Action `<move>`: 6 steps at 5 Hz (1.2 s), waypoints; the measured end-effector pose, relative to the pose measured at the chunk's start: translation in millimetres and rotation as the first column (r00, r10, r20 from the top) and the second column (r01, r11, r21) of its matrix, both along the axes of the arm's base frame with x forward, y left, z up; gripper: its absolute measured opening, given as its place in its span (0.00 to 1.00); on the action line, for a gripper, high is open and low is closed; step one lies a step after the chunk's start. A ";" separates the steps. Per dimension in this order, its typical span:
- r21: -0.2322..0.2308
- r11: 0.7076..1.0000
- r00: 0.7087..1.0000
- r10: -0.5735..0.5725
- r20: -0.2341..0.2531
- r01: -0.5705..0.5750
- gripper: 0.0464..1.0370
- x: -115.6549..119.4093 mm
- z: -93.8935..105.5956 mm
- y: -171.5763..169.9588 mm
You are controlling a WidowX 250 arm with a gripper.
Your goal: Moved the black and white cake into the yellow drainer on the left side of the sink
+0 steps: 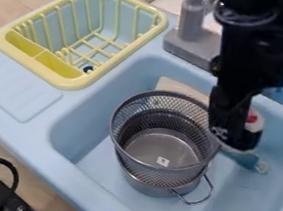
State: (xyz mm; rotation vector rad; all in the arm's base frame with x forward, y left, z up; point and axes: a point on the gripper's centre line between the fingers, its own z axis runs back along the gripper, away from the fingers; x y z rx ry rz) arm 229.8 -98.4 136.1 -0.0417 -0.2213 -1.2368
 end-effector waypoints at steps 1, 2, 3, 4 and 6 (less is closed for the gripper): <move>-0.002 1.000 1.000 0.018 -0.004 -0.018 0.26 1.5 -0.4 3.9; 0.001 0.995 0.995 0.096 -0.002 -0.096 0.26 0.2 0.7 20.0; 0.033 0.978 0.979 0.205 0.000 -0.205 0.26 -3.1 2.1 48.0; 0.049 0.952 0.953 0.303 -0.013 -0.302 0.26 -2.5 2.5 81.9; 0.037 0.848 0.847 0.529 -0.047 -0.528 0.26 -12.8 8.7 138.5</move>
